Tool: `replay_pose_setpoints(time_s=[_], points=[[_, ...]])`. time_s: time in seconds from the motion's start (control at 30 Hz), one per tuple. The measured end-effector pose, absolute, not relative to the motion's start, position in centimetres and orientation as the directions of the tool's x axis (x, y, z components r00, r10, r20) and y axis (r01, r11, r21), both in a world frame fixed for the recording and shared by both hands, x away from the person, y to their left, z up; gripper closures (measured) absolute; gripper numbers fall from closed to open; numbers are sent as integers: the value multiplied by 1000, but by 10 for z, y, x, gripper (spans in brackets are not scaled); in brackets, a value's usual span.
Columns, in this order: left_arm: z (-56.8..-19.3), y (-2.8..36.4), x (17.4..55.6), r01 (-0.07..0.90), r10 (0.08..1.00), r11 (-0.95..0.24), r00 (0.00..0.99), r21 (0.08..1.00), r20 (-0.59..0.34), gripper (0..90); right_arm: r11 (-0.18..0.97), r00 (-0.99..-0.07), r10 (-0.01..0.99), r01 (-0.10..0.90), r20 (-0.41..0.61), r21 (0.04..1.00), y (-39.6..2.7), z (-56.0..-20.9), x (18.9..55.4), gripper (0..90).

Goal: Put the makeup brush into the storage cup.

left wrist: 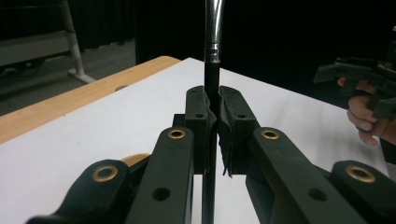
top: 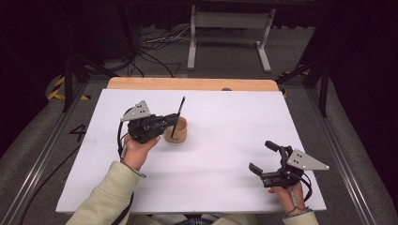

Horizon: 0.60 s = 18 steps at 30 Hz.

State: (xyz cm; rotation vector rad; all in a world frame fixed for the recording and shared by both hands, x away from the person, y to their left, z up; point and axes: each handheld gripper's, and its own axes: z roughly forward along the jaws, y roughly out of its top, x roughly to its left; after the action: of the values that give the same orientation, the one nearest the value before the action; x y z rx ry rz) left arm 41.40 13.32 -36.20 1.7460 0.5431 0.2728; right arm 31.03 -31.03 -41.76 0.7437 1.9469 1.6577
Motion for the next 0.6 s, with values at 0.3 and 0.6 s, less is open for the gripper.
replay_pose_setpoints(time_s=[0.3, 0.6], points=[[-361, 126, 416, 173, 526, -159, 848, 972, -65, 831, 112, -737, 675, 99, -3, 989, -311, -417, 310, 5], [-359, 118, 421, 156, 563, -133, 825, 979, -55, 832, 109, -737, 676, 98, -1, 989, -312, -416, 310, 5]])
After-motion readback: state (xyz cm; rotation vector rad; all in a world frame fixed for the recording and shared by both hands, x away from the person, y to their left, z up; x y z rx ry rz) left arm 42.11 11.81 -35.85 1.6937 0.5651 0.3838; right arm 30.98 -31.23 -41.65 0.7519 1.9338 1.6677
